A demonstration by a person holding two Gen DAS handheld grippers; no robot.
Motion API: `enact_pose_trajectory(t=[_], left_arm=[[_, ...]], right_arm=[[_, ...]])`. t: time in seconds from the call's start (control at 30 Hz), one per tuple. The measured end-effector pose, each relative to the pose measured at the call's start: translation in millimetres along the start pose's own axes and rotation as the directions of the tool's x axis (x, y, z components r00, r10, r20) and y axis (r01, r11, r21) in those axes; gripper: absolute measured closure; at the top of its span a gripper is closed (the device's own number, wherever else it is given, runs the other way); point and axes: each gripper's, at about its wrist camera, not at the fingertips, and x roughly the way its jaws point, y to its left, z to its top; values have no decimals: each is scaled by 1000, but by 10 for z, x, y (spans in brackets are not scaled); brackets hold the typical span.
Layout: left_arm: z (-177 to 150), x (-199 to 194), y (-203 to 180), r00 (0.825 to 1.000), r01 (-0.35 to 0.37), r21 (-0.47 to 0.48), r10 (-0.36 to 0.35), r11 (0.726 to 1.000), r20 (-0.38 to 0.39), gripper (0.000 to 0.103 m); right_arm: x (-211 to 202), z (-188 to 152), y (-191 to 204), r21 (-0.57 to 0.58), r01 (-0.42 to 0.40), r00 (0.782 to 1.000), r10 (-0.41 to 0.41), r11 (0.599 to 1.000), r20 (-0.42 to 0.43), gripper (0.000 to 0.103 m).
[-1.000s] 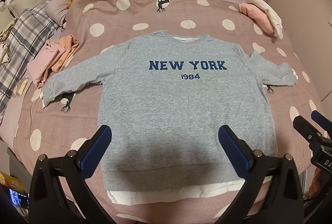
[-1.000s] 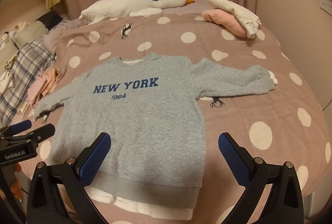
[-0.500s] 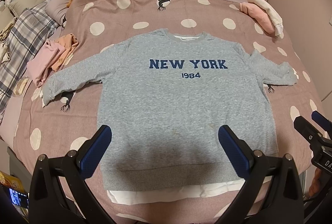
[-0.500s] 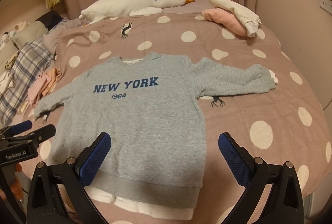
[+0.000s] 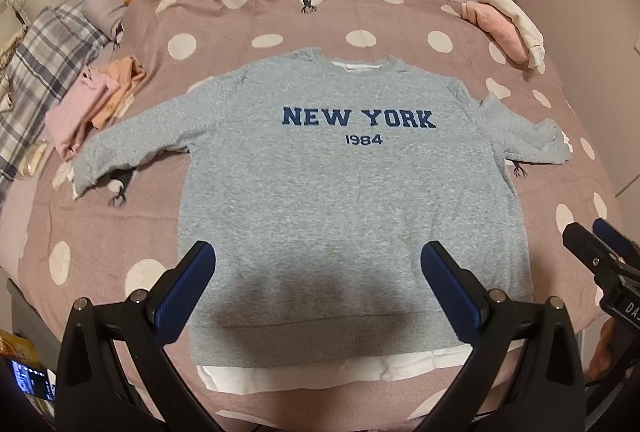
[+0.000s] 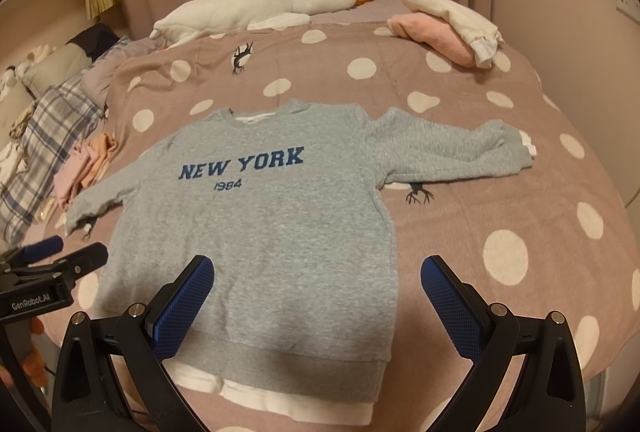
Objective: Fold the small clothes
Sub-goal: 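Grasp the sweatshirt sleeve cuff with the right gripper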
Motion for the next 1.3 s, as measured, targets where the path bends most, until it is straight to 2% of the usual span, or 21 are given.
enact_pose_trajectory(t=[0.13, 0.2, 0.27, 0.3, 0.37, 0.43, 0.47, 0.5, 0.53, 0.6, 0.67, 0.73, 0.93, 1.0, 1.1, 1.23, 1.27, 1.3], left_arm=[[10, 62, -30, 1000, -13, 3, 13, 1000, -22, 0], [9, 89, -17, 1000, 4, -4, -4, 1000, -30, 0], [21, 115, 17, 997, 60, -31, -61, 998, -42, 0], [25, 138, 54, 992, 111, -58, -114, 992, -50, 0], [35, 194, 139, 969, 232, -134, -241, 963, -60, 0], [36, 280, 244, 925, 355, -232, -377, 905, -55, 0], [41, 317, 269, 905, 395, -269, -422, 879, -50, 0], [42, 362, 307, 896, 410, -296, -441, 863, -46, 0], [62, 374, 285, 898, 405, -301, -438, 863, -48, 0], [93, 408, 267, 912, 376, -290, -407, 880, -54, 0], [120, 427, 272, 913, 370, -287, -402, 883, -60, 0], [154, 485, 280, 915, 362, -288, -397, 886, -72, 0], [224, 660, 369, 926, 321, -305, -365, 897, -100, 0], [243, 689, 370, 928, 310, -303, -356, 901, -107, 0], [256, 746, 379, 934, 284, -306, -334, 909, -125, 0], [257, 818, 388, 935, 266, -314, -323, 911, -145, 0], [256, 827, 388, 936, 262, -314, -320, 912, -148, 0], [255, 839, 387, 936, 259, -316, -318, 913, -152, 0]], right_arm=[[98, -54, -114, 51, -1, 999, 3, 999, -35, 1], [130, -68, -183, 74, -6, 999, 9, 997, -47, 1], [161, -59, -261, 100, -20, 998, 25, 995, -53, 1], [173, -58, -309, 121, -35, 998, 42, 992, -51, 1], [209, -39, -432, 171, -79, 995, 88, 982, -45, 1], [277, -27, -611, 245, -122, 990, 136, 962, -40, 1], [316, -29, -711, 284, -143, 987, 159, 948, -34, 1], [368, -30, -839, 330, -164, 983, 182, 929, -23, 1], [427, -32, -983, 383, -175, 981, 196, 907, -16, 1], [520, -25, -1235, 467, -194, 976, 217, 863, 5, 1], [609, -17, -1523, 553, -191, 977, 211, 811, 27, 1], [670, 12, -1748, 602, -190, 979, 197, 776, 55, 1], [881, 122, -2298, 700, -135, 991, 97, 701, 94, 1], [969, 145, -2461, 736, -134, 991, 80, 664, 108, 1], [1060, 210, -2664, 772, -162, 986, 66, 614, 155, 1], [1118, 306, -2805, 794, -187, 979, 46, 578, 197, 1], [1132, 328, -2836, 807, -188, 978, 35, 559, 204, 3], [1148, 355, -2852, 814, -188, 978, 26, 550, 208, 8]])
